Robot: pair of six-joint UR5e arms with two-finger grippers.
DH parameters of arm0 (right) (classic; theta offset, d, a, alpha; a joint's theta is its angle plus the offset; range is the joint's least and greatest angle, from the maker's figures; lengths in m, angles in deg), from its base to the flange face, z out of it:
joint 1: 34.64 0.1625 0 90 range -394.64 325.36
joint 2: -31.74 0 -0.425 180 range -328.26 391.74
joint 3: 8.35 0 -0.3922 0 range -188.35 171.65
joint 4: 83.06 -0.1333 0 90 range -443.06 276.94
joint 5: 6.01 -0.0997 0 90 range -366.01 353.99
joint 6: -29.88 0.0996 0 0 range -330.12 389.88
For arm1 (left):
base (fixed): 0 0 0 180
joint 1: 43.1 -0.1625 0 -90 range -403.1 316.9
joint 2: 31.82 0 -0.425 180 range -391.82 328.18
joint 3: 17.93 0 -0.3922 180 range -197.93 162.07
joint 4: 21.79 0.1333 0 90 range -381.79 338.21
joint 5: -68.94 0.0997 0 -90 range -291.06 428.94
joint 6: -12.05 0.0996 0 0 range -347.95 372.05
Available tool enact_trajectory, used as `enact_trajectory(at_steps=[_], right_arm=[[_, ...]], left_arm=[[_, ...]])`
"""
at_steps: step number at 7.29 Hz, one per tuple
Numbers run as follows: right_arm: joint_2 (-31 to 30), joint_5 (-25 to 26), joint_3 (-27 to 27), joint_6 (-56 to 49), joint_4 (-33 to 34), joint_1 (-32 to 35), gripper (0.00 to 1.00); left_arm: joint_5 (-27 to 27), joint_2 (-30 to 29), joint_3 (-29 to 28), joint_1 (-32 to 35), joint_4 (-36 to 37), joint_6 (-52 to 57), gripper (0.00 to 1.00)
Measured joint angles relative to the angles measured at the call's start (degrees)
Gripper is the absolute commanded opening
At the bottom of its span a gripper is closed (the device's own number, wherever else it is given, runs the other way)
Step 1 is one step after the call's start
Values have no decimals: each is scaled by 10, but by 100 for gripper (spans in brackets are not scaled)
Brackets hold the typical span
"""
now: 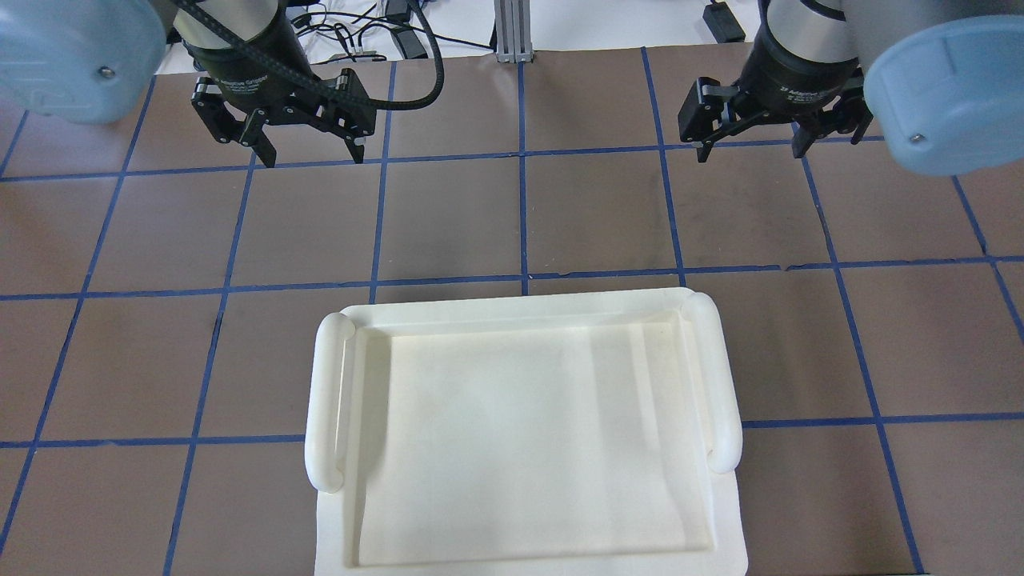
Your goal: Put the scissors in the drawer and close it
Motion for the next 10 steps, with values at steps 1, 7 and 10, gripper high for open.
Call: enact_trajectory(at_steps=[1,7,10], right_arm=[[0,0,0,0,0,0,100],[1,0,0,-1,0,0,100],[1,-1,0,-2,1,0,100]], left_arm=[[12,17,6,-2,3,1,100],[19,50,37,-14,4,3,100],[9,55,39,-18,1,-3,100]])
